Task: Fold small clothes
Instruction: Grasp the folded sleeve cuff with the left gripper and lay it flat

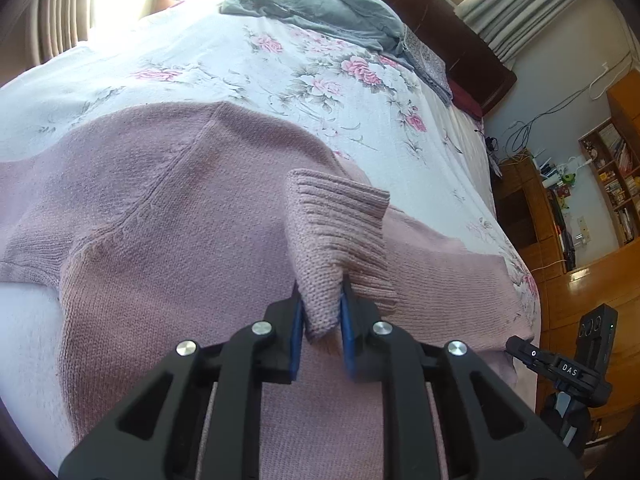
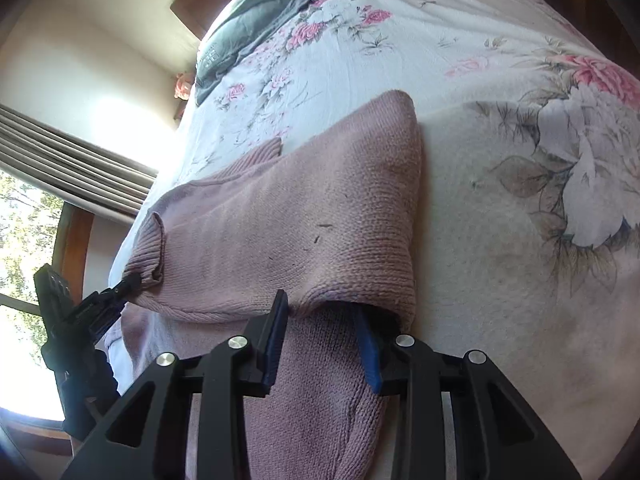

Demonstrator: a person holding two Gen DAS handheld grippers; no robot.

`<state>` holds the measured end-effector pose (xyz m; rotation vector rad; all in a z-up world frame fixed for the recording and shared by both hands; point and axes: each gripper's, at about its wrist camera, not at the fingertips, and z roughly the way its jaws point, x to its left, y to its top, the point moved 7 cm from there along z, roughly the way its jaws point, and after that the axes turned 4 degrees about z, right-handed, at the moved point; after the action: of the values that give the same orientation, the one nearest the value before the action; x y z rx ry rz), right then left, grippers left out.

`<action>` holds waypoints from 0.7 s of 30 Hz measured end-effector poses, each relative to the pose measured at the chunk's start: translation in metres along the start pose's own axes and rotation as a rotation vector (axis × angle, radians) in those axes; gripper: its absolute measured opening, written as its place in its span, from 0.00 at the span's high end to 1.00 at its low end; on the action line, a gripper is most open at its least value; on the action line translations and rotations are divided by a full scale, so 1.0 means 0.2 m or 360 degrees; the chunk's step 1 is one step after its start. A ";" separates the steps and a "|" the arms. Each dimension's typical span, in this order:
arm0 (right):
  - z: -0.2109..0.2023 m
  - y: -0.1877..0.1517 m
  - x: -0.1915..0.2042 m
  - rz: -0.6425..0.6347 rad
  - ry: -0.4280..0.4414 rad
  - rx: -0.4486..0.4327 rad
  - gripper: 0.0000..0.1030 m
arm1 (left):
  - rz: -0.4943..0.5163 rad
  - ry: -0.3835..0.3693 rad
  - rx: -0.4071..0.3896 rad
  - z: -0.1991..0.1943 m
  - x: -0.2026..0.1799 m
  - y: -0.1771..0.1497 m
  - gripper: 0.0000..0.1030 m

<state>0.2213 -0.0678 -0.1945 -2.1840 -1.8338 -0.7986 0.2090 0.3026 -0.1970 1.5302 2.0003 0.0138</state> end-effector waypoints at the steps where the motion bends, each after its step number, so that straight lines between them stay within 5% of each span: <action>1: 0.00 -0.01 -0.01 -0.0010 0.0010 -0.0011 0.67 | -0.0025 -0.0003 0.0006 0.00 0.03 0.00 0.81; 6: -0.15 -0.05 0.10 -0.0176 -0.0058 -0.0045 0.65 | -0.0026 0.0093 -0.0158 -0.20 0.13 0.03 0.78; 9: -0.30 -0.05 0.26 -0.0292 0.0041 -0.0125 0.65 | 0.0093 0.0140 -0.0257 -0.32 0.06 0.05 0.77; 11: -0.35 -0.01 0.35 -0.0349 0.0051 -0.0194 0.58 | 0.0267 0.0178 -0.0238 -0.31 -0.06 0.04 0.76; 14: -0.30 0.06 0.42 -0.0420 -0.0031 -0.0223 0.50 | 0.0479 0.0193 -0.0168 -0.20 -0.24 0.01 0.61; 21: 0.02 0.07 0.26 -0.0303 -0.0174 -0.0026 0.50 | 0.0594 0.0370 0.0051 0.16 -0.23 -0.02 0.50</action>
<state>0.2404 -0.0231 -0.1693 -2.1250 -2.1209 -0.7439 0.2280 0.2488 -0.2036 1.9785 1.8604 0.3251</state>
